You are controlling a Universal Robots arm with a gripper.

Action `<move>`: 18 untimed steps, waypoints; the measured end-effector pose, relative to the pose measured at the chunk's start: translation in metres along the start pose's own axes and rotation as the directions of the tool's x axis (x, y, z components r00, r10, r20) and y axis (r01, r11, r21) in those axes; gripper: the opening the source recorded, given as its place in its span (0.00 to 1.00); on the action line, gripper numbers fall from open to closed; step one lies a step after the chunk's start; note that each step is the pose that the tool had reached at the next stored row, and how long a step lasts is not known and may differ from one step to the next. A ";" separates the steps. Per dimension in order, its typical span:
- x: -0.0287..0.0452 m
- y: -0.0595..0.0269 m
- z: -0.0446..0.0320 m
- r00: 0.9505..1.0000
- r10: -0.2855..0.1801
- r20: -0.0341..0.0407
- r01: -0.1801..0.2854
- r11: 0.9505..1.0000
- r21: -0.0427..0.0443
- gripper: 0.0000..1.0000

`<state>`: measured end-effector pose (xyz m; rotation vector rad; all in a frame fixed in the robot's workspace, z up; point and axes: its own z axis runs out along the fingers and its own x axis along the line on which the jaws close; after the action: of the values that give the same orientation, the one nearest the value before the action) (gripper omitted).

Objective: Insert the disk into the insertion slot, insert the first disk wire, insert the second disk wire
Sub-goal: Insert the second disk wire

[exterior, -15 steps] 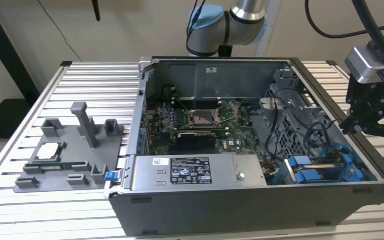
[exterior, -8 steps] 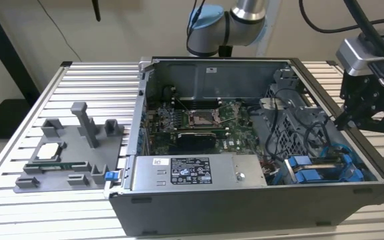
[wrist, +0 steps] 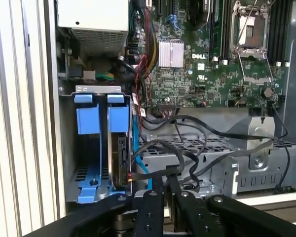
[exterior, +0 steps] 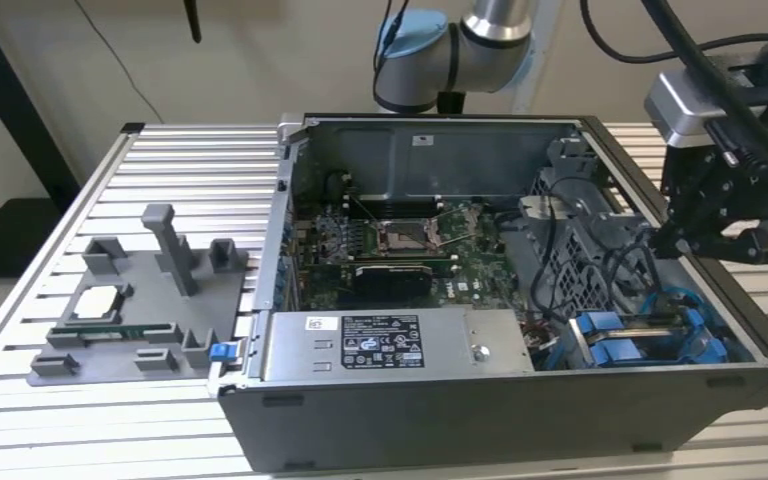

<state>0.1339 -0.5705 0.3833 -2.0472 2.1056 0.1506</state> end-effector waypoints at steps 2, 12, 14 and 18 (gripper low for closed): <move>0.0000 0.0040 -0.0003 1.000 0.001 0.000 -0.001 1.000 0.000 0.00; 0.0008 0.0326 -0.0008 1.000 0.004 -0.002 -0.004 1.000 -0.014 0.00; 0.0016 0.0373 -0.0003 1.000 0.004 -0.010 -0.004 1.000 -0.016 0.00; 0.0041 0.0390 -0.0008 0.998 0.002 -0.055 -0.004 1.000 -0.023 0.00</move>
<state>0.0949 -0.5733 0.3806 -2.0848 2.1493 0.1210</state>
